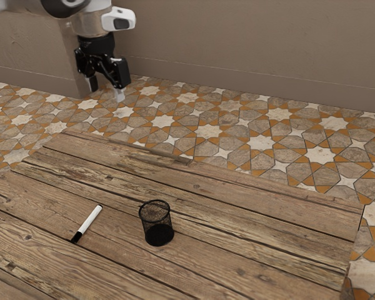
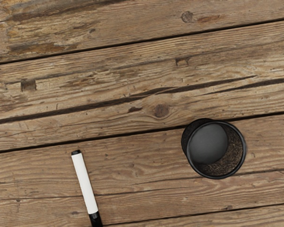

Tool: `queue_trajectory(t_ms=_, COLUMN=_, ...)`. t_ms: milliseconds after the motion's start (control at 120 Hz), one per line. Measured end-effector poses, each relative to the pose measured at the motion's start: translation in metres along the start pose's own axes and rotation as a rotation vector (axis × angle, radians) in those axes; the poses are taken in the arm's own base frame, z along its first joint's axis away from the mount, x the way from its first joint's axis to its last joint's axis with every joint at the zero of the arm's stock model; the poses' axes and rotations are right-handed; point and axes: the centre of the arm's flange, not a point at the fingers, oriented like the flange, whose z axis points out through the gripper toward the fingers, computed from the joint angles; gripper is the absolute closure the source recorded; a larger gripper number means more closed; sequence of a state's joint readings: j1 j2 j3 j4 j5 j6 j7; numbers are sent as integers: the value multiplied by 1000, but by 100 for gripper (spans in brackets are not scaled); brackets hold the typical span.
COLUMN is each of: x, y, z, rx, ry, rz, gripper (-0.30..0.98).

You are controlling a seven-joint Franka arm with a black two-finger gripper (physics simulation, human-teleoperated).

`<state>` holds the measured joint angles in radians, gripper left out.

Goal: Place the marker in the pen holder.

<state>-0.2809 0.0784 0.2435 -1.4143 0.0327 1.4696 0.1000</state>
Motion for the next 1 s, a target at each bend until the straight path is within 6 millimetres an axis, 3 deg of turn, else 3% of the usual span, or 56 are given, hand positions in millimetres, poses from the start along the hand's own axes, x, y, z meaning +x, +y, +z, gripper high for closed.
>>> queue_trajectory(t_ms=67, x=-1, y=5, z=6, rx=15, ry=-7, rz=17, gripper=2)
queue_trajectory(t_ms=133, x=-10, y=5, z=43, rx=13, ry=-62, rz=27, gripper=2)
queue_trajectory(t_ms=167, x=-17, y=5, z=73, rx=3, ry=-100, rz=32, gripper=2)
queue_trajectory(t_ms=217, x=-27, y=6, z=135, rx=-22, ry=-169, rz=31, gripper=2)
queue_trajectory(t_ms=317, x=-52, y=2, z=230, rx=-44, ry=-254, rz=29, gripper=2)
queue_trajectory(t_ms=383, x=-64, y=-6, z=275, rx=-49, ry=-240, rz=58, gripper=2)
queue_trajectory(t_ms=450, x=-71, y=-17, z=307, rx=-51, ry=-200, rz=85, gripper=2)
queue_trajectory(t_ms=558, x=-71, y=-43, z=330, rx=-80, ry=-108, rz=56, gripper=2)
queue_trajectory(t_ms=717, x=-79, y=-106, z=352, rx=-65, ry=-47, rz=-73, gripper=2)
queue_trajectory(t_ms=767, x=-77, y=-106, z=359, rx=-42, ry=-51, rz=-64, gripper=2)
queue_trajectory(t_ms=875, x=-64, y=-82, z=367, rx=-8, ry=-49, rz=-18, gripper=2)
queue_trajectory(t_ms=1000, x=-63, y=-83, z=376, rx=3, ry=-54, rz=-59, gripper=2)
